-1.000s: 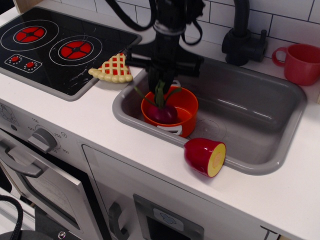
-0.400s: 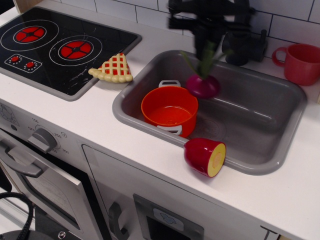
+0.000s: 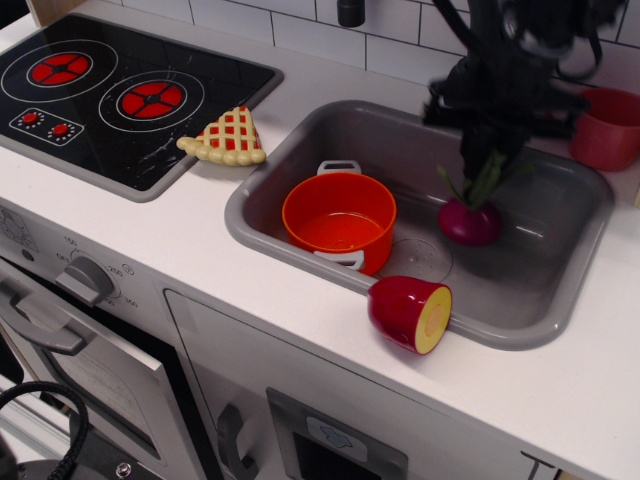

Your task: Take beet from pot sink

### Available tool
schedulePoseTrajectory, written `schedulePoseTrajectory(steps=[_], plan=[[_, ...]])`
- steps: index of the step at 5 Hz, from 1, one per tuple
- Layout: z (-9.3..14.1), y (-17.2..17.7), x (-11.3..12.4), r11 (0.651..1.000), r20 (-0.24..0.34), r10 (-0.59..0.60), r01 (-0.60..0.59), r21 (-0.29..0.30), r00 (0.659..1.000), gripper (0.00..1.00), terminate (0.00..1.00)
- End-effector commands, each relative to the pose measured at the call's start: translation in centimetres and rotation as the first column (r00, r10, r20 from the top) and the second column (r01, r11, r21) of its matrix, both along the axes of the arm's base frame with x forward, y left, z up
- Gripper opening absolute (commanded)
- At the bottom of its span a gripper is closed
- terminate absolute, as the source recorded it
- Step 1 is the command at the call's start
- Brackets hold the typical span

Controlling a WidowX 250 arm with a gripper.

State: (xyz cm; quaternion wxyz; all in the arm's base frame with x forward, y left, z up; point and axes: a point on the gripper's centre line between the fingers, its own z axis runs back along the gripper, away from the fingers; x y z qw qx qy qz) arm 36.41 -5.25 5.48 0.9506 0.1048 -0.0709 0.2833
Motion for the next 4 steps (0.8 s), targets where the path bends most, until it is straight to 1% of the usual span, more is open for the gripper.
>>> schedulePoseTrajectory(steps=[1,2,3,4], plan=[[-0.5,0.8,1.9,0.998,0.091,0.041,-0.044,0.033,0.995,1.00,0.00],[0.3,0.9,2.3,0.998,0.107,0.055,-0.056,0.004,0.993,1.00,0.00],[2.5,0.7,1.4,0.999,0.137,0.019,-0.015,-0.028,0.990,1.00,0.00],[4.5,0.9,0.2,0.997,0.168,-0.025,0.038,-0.074,0.986,1.00,0.00]])
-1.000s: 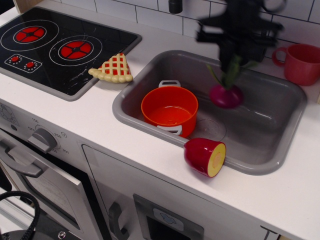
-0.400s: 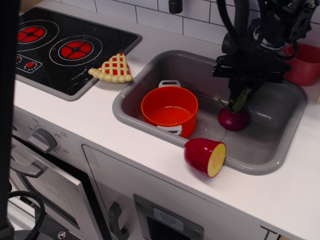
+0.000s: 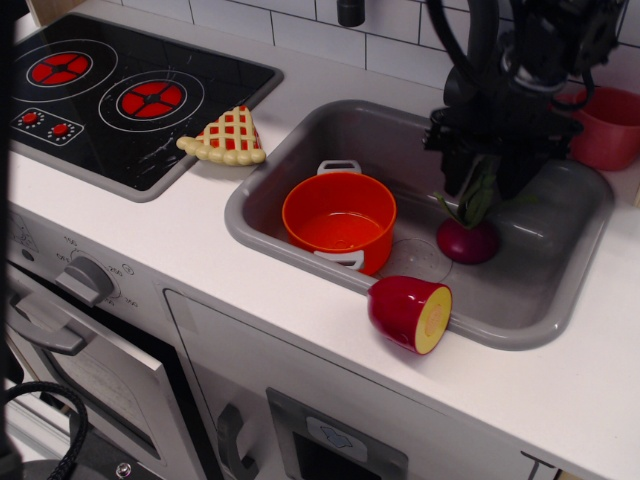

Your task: Take beet from pot sink

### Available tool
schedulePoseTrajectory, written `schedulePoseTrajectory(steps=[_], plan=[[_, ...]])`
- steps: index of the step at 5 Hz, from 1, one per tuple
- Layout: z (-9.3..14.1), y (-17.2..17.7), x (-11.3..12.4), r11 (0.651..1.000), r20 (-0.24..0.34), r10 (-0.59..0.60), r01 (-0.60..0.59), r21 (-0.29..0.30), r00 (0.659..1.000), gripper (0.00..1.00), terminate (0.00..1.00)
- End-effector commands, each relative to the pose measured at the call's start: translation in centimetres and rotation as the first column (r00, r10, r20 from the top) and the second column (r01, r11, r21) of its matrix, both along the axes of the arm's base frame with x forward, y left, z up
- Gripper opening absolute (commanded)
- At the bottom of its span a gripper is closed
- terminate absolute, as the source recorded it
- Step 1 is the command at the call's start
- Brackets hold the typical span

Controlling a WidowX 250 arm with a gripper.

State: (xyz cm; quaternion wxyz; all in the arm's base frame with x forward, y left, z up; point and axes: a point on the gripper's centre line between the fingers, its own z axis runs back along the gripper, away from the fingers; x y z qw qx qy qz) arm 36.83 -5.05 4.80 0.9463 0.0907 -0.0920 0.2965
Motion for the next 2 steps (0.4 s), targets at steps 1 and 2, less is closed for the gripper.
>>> schedulePoseTrajectory(steps=[1,2], plan=[[5.15,0.74,-0.27,0.997,0.118,-0.049,0.056,-0.055,0.992,1.00,0.00],[5.15,0.74,-0.27,0.997,0.118,-0.049,0.056,-0.055,0.992,1.00,1.00]])
